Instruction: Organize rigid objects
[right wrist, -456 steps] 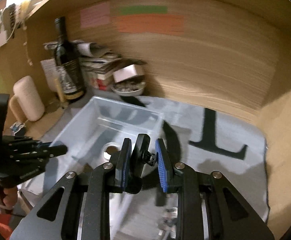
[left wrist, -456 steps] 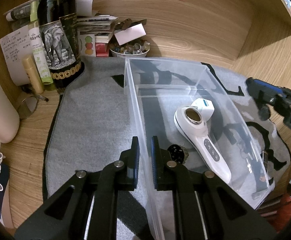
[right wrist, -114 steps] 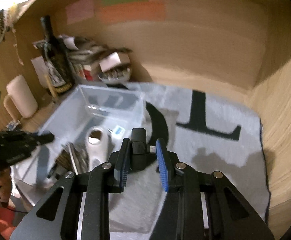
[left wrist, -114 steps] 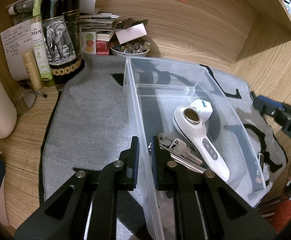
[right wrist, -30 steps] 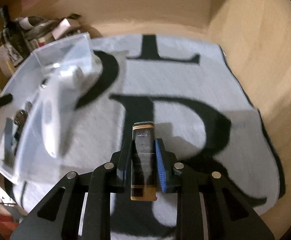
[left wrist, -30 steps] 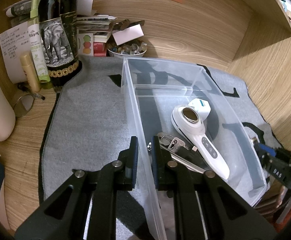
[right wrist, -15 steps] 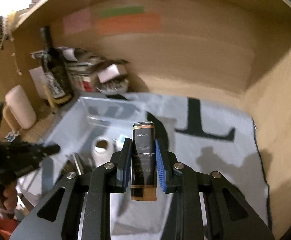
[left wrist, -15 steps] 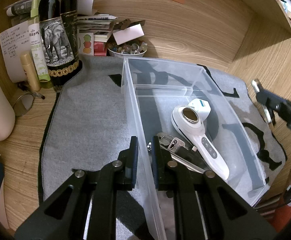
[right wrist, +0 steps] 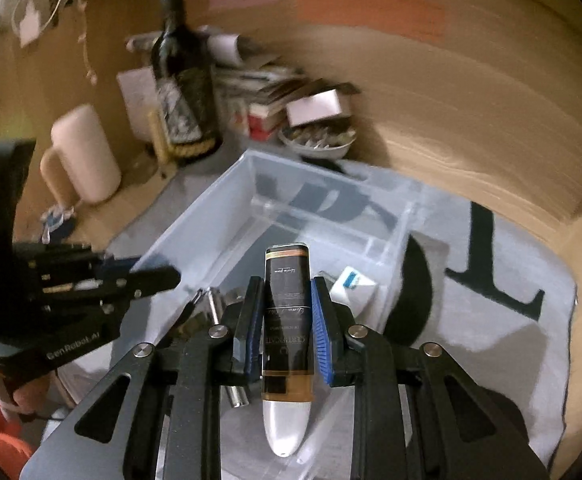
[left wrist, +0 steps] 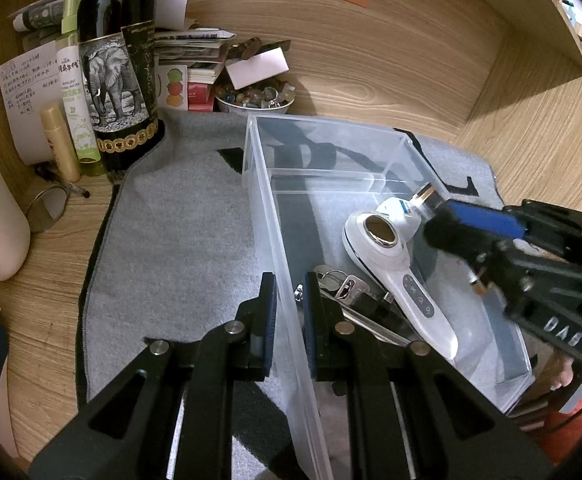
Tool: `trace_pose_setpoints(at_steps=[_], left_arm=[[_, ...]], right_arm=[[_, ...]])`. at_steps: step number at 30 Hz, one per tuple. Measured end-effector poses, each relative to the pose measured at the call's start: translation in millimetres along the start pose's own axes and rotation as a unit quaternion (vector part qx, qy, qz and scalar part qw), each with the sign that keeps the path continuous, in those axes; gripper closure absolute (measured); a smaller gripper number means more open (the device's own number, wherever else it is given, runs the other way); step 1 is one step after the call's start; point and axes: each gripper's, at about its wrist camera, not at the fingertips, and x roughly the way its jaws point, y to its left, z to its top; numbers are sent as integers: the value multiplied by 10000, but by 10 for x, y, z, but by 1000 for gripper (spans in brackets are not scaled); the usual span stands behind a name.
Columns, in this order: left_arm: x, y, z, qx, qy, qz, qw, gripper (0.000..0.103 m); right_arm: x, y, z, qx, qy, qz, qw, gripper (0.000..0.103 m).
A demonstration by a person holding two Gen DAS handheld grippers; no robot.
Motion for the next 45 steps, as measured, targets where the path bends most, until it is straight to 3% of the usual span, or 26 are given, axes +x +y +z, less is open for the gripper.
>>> trace_pose_setpoints(at_steps=[7,13,16,21,24,26,29,30,32,35,38,45], left_arm=[[2,7,0,-6,11,-1,10000,91],[-8,13,-7,-19,48,14,10000,91],[-12,12,-7,-43,78,35,10000,91],[-88,-39,4,47,-2,229,9997,91],[-201,-95,26,124,-124,334,9993,90],[-303,-146,40,166,-250,369,9989,75],[-523,-271,43,280,-590,388,9971,59],[-588,-309,47,315,-694,382,9964,56],[-765,-412,42,368,-999,354,9937,36],[-974,-518,21,402,-1392,389,9887,24],[-1191,-603,-35,400,-1793,481,9818,10],[-1509,-729,-165,315,-2357,595,9695,2]], right_arm=[[89,64,-12,-202,286,41,9994,82],[80,31,-13,-71,287,173,9994,82],[4,18,-11,-29,165,190,9997,74],[-197,-46,-21,145,-167,199,9996,52],[-357,-114,-43,297,-400,151,9986,50],[-476,-161,-63,389,-543,119,9977,47],[-710,-228,-131,518,-870,-52,9948,19],[-818,-243,-169,538,-1064,-135,9928,15],[-1005,-257,-233,512,-1322,-311,9894,12],[-1217,-272,-297,519,-1590,-491,9847,1],[-1422,-288,-383,556,-1882,-613,9786,0],[-1710,-315,-548,703,-2230,-731,9695,0]])
